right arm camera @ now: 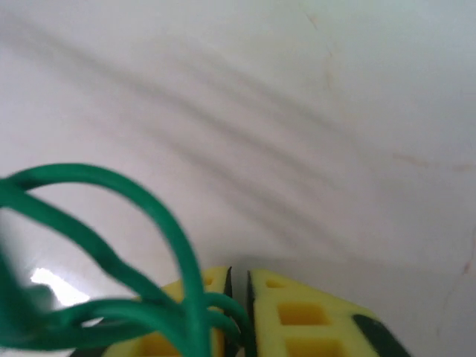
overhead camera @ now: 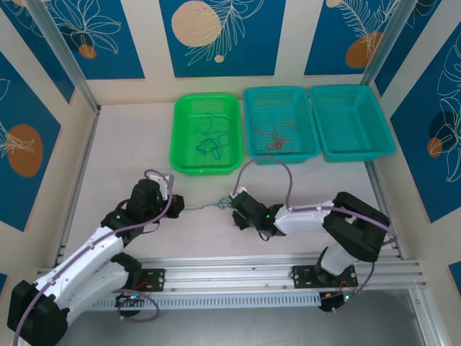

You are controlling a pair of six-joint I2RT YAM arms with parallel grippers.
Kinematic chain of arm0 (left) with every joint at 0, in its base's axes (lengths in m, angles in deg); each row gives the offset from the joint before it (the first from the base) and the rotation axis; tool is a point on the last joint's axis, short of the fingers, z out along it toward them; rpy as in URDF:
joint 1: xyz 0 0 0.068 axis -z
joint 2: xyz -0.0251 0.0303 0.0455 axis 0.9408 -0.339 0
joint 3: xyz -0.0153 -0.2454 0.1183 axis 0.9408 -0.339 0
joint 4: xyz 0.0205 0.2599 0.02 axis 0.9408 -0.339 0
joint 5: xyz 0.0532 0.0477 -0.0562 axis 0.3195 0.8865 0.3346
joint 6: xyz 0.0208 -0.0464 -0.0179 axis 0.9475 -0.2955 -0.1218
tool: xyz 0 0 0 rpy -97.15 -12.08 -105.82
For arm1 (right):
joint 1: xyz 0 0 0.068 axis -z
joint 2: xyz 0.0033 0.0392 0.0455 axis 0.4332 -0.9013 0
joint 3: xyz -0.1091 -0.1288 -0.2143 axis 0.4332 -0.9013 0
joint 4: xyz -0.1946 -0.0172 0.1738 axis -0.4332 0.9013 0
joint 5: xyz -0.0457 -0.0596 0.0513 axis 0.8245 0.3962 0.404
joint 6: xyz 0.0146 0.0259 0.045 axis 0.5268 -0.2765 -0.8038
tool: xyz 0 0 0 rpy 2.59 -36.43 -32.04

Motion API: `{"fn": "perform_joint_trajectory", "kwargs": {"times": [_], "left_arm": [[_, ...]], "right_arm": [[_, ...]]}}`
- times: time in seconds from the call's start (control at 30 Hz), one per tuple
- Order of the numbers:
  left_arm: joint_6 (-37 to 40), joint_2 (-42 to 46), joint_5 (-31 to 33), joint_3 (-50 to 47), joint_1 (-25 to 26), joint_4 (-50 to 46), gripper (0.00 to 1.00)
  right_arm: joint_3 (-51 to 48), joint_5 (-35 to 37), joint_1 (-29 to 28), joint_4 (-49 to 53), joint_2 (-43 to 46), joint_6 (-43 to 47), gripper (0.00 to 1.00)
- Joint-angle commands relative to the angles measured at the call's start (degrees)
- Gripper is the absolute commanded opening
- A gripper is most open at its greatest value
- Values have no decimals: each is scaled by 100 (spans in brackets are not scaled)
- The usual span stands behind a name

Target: Untangle the cables

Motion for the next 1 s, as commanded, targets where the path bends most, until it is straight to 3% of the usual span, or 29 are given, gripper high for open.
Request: {"fn": "perform_joint_trajectory", "kwargs": {"times": [0.0,0.13,0.33,0.43,0.57,0.77,0.87,0.97], "left_arm": [[-45,106,495,66,-164,-275,0],[52,189,679,127,-329,-462,0],[112,482,755,111,-859,-803,0],[150,669,687,60,-1088,-947,0],[160,825,675,14,-1343,-1148,0],[120,873,656,-41,-1569,-1151,0],[246,772,-170,-169,-1571,-540,0],[242,598,-1816,-439,-1501,850,0]], "right_arm": [[-439,129,353,324,367,-654,11],[-689,190,674,599,793,-965,12],[-948,-263,1805,881,1469,-1808,12],[-1195,-785,2388,676,1810,-2055,7],[-1070,-472,2666,1392,2206,-2543,2],[-1320,-931,3298,1886,3370,-2953,0],[-1487,-1655,3411,1550,4029,-2396,0],[-1426,-2474,3349,1406,4382,-1750,0]]}}
